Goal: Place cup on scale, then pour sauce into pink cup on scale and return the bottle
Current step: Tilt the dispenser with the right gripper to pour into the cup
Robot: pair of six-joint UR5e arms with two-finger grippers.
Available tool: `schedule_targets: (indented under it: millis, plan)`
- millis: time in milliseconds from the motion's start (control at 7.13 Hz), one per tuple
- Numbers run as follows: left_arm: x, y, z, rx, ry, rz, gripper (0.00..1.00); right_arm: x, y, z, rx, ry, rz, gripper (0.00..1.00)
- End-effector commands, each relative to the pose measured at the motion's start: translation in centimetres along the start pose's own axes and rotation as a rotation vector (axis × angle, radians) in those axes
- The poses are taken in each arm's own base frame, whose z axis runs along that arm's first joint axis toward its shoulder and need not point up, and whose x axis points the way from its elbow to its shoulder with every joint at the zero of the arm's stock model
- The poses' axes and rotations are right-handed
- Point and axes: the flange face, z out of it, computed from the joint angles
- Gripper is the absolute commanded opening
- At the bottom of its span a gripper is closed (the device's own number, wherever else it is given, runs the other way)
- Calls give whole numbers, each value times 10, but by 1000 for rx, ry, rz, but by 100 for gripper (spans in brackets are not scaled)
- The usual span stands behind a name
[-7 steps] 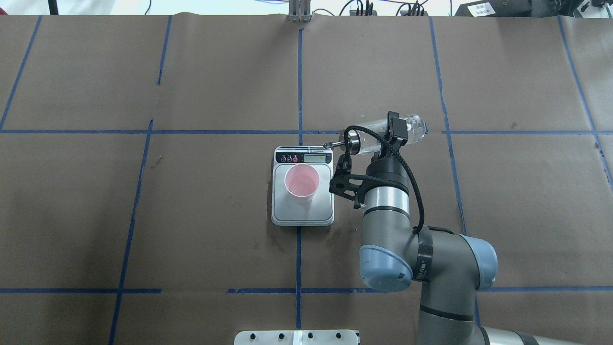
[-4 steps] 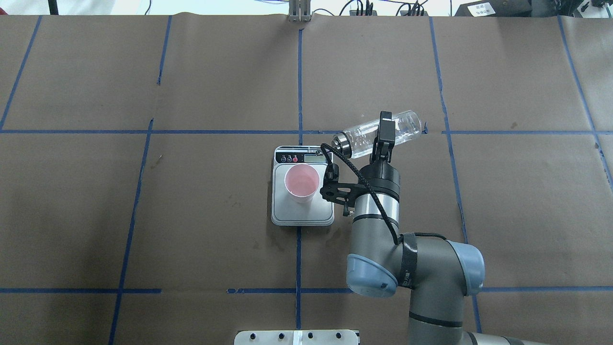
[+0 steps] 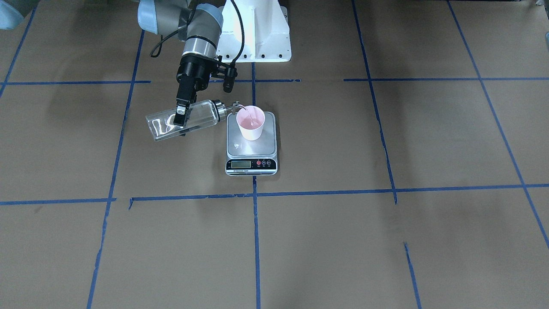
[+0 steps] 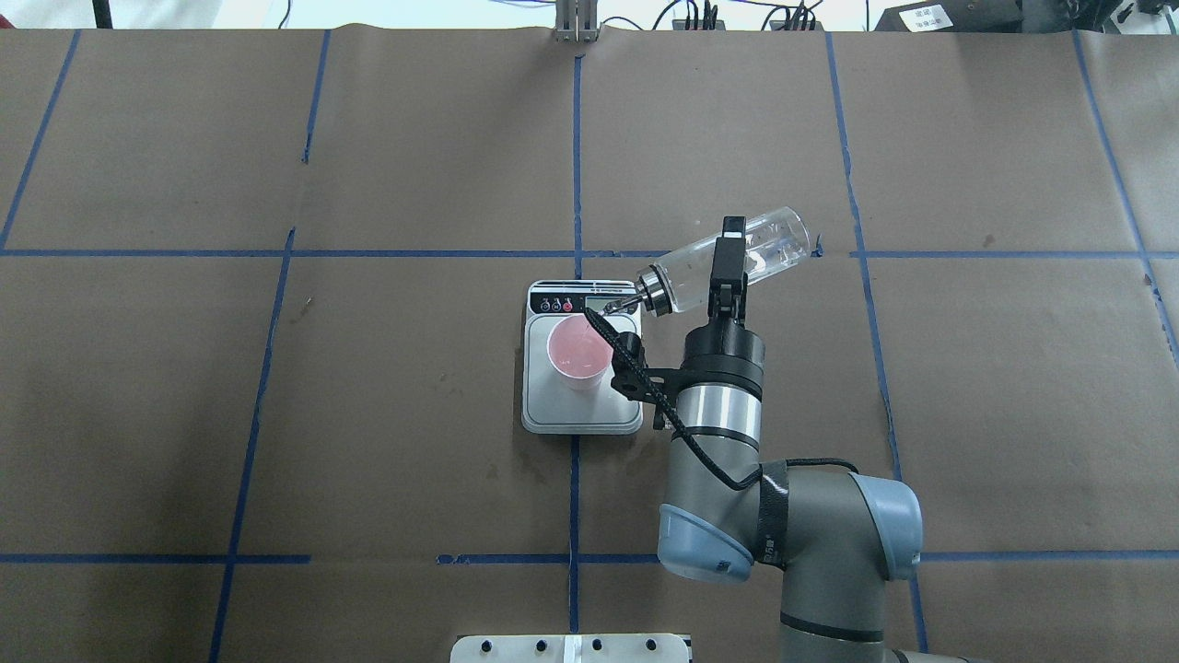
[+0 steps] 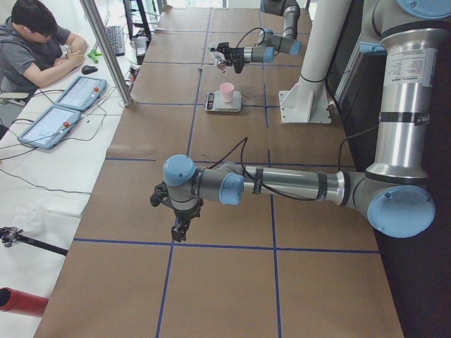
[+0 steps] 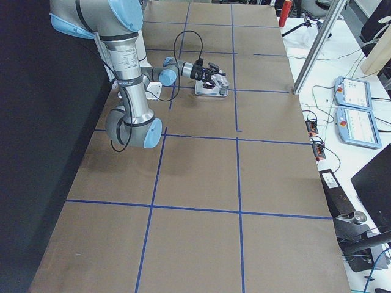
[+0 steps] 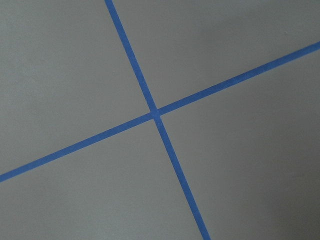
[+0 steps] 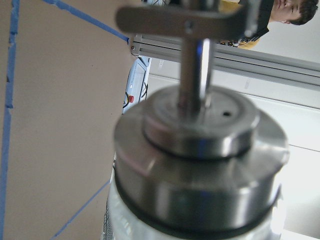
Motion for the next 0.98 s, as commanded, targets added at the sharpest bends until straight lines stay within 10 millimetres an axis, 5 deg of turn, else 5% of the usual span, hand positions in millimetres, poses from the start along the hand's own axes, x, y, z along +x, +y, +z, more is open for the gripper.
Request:
schedule_targets:
  millis: [0,841]
  plan:
    - [0,-1,1,0,2,1,100,2,0,-1,-2,34,-99,0]
    - [3,-6,-5,10,-2,8,100,10,0,-3,-5,74,-186,0]
